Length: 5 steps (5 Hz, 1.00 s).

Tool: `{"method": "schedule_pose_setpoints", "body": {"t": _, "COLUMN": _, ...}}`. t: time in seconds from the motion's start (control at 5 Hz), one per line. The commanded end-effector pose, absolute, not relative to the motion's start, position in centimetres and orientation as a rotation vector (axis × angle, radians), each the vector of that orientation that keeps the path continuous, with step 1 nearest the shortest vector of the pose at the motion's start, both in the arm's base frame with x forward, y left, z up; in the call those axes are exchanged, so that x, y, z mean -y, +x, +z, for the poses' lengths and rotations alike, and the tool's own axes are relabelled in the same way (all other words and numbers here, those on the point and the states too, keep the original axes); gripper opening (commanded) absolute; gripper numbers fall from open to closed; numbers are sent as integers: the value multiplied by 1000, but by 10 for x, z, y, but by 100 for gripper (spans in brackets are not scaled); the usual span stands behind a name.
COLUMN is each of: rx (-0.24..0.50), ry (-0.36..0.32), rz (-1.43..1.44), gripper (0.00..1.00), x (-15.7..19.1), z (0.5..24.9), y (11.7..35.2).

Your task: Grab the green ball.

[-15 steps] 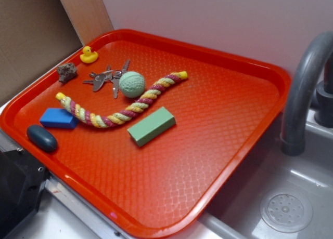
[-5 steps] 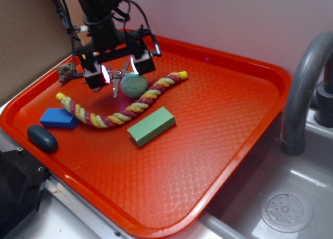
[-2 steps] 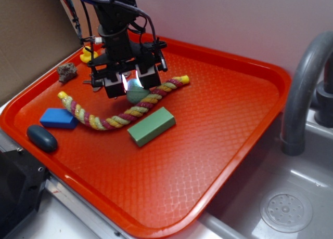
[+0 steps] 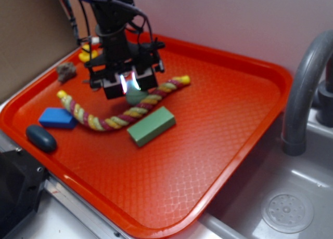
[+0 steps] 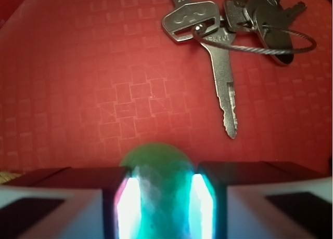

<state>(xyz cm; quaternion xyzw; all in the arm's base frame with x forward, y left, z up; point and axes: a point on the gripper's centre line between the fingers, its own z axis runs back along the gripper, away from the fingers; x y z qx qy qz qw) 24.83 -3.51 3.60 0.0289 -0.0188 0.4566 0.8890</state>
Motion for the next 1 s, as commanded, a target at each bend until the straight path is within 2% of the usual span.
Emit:
{"method": "schedule_pose_setpoints", "body": {"t": 0.0, "rx": 123, "ry": 84, "rz": 632, "gripper": 0, "x": -6, "z": 100, "y": 255}}
{"method": "schedule_pose_setpoints", "body": {"t": 0.2, "rx": 107, "ry": 27, "rz": 385, "gripper": 0, "x": -22, "z": 148, "y": 248}}
{"method": "schedule_pose_setpoints", "body": {"t": 0.4, "rx": 174, "ry": 48, "rz": 146, "gripper": 0, "x": -13, "z": 200, "y": 242}}
{"method": "schedule_pose_setpoints", "body": {"t": 0.6, "rx": 179, "ry": -38, "rz": 52, "gripper": 0, "x": -21, "z": 249, "y": 229}}
{"method": "schedule_pose_setpoints", "body": {"t": 0.8, "rx": 198, "ry": -26, "rz": 33, "gripper": 0, "x": -22, "z": 286, "y": 225}}
